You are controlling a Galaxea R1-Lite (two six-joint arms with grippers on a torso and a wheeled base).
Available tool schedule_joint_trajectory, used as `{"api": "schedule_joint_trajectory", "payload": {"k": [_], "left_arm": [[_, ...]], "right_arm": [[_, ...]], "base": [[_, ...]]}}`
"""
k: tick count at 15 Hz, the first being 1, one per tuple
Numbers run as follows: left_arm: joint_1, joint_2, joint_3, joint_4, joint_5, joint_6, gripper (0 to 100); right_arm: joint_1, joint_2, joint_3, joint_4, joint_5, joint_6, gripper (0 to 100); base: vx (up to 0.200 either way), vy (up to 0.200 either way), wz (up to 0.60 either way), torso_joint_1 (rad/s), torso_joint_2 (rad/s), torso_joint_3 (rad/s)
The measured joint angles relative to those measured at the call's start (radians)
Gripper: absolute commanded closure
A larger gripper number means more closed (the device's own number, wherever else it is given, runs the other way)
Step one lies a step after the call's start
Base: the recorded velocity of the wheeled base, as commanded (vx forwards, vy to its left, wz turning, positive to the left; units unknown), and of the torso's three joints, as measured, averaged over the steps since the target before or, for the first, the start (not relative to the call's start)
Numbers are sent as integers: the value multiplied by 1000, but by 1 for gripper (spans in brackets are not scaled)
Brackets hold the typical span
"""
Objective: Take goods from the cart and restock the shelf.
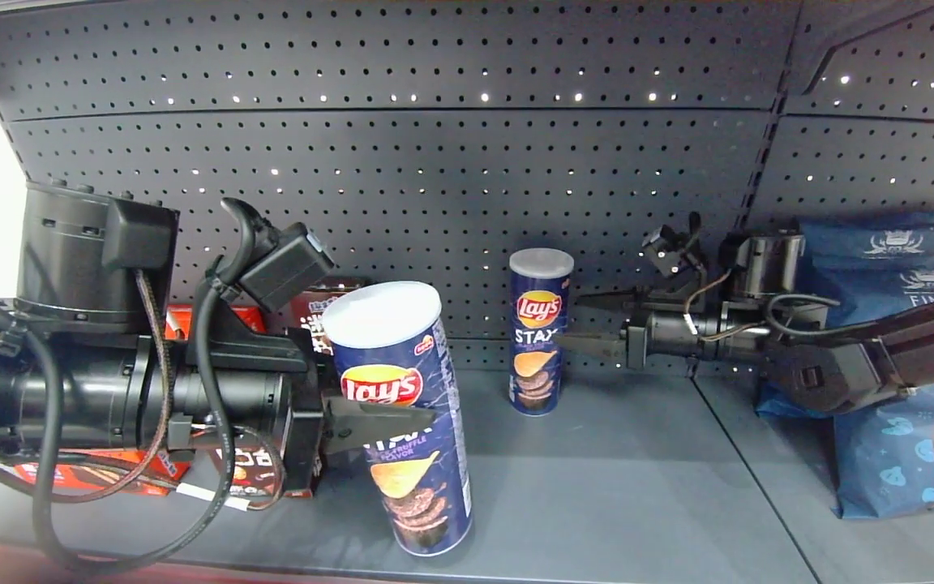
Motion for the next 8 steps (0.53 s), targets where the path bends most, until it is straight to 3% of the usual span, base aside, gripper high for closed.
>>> {"api": "schedule_joint_trajectory", "payload": {"k": [8], "left_arm": [[2, 14, -1, -1, 0, 0, 100]], "right_arm": [[17, 80, -4, -42, 26, -1, 0]], "base": [[0, 0, 0, 0, 0, 0]]}}
